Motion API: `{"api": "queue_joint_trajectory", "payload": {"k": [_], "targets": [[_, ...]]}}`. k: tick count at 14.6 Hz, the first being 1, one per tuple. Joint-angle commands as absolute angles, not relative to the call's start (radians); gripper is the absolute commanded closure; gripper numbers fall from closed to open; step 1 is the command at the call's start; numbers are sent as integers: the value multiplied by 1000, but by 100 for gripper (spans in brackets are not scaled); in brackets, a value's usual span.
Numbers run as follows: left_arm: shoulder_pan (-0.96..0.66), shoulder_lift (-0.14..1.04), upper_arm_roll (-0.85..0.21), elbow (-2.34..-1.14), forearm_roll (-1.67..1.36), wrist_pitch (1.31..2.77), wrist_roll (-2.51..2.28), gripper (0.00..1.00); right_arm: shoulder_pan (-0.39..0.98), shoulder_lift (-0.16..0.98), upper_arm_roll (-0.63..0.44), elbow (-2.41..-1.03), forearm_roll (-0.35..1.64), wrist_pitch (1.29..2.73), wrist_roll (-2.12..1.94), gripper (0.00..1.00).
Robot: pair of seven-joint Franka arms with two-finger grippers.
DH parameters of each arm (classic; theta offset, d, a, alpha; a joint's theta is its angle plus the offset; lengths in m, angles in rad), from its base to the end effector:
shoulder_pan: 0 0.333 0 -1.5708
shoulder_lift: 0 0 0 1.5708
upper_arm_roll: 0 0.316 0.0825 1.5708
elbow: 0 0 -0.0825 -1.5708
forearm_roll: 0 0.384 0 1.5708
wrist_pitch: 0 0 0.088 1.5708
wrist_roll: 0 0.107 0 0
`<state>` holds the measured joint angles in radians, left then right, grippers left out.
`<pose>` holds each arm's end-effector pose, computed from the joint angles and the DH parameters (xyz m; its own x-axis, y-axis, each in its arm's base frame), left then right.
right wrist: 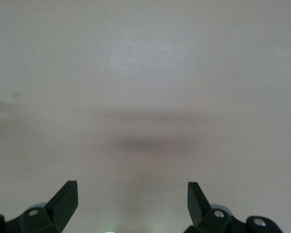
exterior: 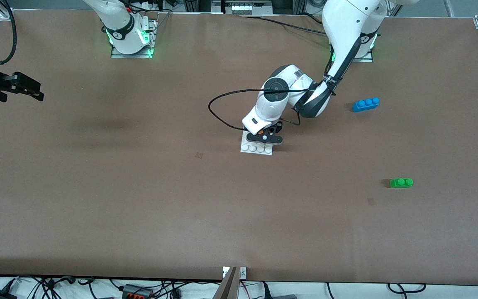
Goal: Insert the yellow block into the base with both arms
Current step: 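Lower the yellow block onto the base plate studs with the left gripper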
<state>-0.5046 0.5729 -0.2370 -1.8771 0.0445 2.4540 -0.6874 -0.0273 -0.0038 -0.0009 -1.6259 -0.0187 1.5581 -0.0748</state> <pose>0.4768 -0.4258 0.2132 0.9975 -0.0525 -0.0466 -0.0482 -0.9948 0.0892 0.5497 -0.0175 0.5996 0.9968 0.0464 -0.0652 0.0474 -0.9988 0.0138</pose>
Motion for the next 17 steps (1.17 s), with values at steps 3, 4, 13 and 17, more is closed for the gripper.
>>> {"api": "queue_joint_trajectory", "payload": {"k": [3, 4, 13, 17], "targets": [[-508, 568, -213, -1873, 77, 2442, -686, 59, -34, -6, 5, -1623, -32, 1560, -63, 0], [-506, 563, -212, -1873, 77, 2438, -684, 59, -34, -6, 5, -1623, -32, 1560, -63, 0], [-489, 520, -198, -1871, 77, 2367, -594, 60, -32, 48, 5, -1575, -78, 1565, -63, 0], [-477, 520, -196, -1871, 77, 2361, -450, 60, -34, 49, 5, -1575, -74, 1568, -61, 0]]}}
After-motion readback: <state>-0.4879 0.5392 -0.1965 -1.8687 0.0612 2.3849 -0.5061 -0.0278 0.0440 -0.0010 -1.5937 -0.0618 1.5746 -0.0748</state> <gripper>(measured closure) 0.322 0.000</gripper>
